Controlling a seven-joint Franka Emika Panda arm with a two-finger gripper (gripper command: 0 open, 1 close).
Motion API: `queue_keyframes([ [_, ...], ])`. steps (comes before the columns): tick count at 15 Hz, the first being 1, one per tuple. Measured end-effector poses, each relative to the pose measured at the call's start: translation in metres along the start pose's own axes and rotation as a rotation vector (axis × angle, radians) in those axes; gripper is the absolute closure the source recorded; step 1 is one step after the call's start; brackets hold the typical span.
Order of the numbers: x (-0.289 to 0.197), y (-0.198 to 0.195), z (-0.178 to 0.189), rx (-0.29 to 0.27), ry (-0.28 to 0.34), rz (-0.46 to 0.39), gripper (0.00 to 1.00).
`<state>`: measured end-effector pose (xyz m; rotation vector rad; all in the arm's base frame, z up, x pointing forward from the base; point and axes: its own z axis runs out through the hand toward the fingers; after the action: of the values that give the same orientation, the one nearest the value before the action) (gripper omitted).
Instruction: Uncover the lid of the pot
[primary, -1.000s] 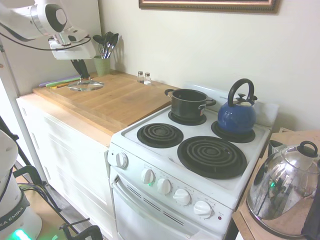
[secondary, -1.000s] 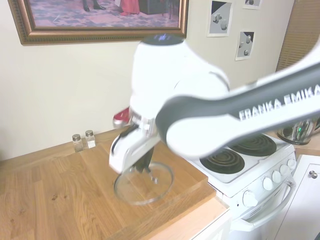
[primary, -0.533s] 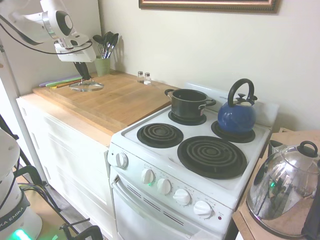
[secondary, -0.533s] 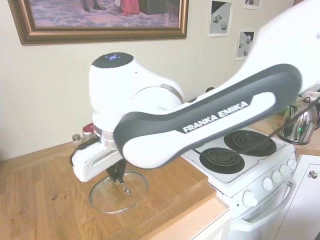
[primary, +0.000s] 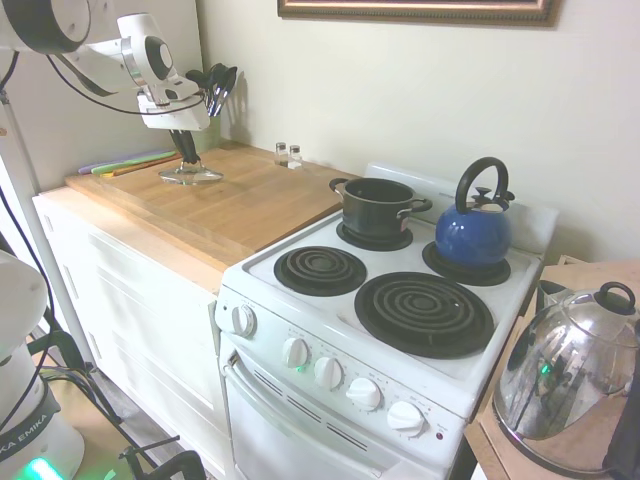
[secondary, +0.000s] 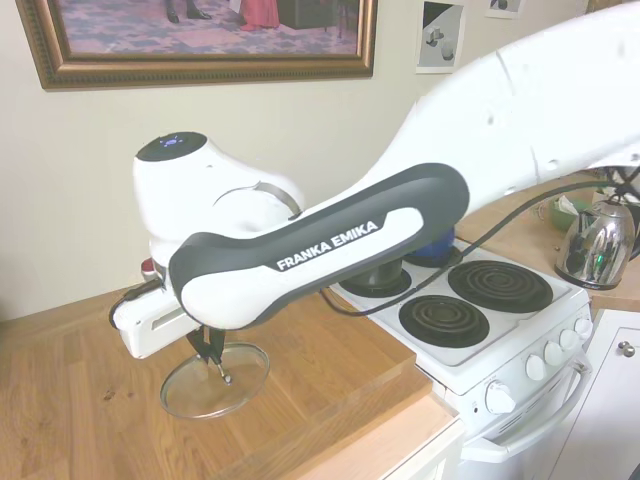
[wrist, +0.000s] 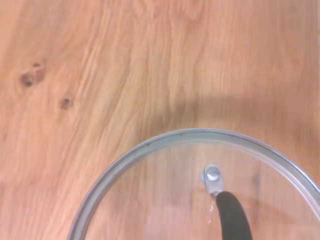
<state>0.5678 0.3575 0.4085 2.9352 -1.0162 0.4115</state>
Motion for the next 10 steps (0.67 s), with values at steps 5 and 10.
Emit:
queue_keyframes([
  [5, 0.000, -0.015, 0.025, -0.028, 0.005, 0.007, 1.00],
  [10, 0.007, -0.014, 0.029, -0.062, 0.009, 0.019, 0.00],
])
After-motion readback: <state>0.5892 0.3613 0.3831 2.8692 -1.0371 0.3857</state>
